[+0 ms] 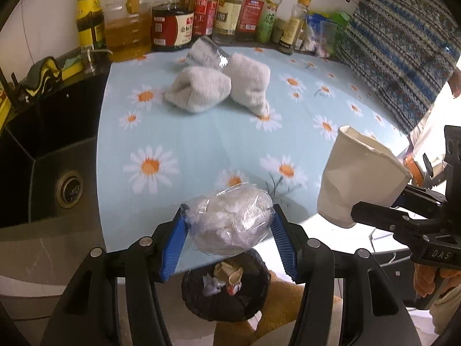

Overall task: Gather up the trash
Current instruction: 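Carry the paper cup and wrapped tissue ball down over the black bin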

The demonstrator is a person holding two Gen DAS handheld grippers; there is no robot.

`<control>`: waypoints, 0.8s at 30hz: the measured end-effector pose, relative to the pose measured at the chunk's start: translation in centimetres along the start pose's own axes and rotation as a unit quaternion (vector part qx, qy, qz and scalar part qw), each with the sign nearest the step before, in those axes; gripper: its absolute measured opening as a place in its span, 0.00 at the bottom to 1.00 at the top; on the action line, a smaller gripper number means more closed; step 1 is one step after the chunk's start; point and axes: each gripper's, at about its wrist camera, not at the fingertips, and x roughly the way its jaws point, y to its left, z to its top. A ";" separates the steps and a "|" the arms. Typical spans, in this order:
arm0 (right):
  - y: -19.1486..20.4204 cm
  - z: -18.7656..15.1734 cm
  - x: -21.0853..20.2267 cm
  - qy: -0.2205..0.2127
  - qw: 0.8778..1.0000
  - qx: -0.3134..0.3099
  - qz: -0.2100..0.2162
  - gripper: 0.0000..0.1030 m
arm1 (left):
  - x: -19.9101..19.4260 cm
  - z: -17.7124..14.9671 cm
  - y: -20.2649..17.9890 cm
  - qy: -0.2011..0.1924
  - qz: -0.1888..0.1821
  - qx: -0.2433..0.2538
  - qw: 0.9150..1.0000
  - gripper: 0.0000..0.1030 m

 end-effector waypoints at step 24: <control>2.9 -7.8 2.6 0.060 0.998 0.015 -0.009 0.41 | 2.2 -8.8 1.6 0.063 -0.029 -0.029 0.997 0.53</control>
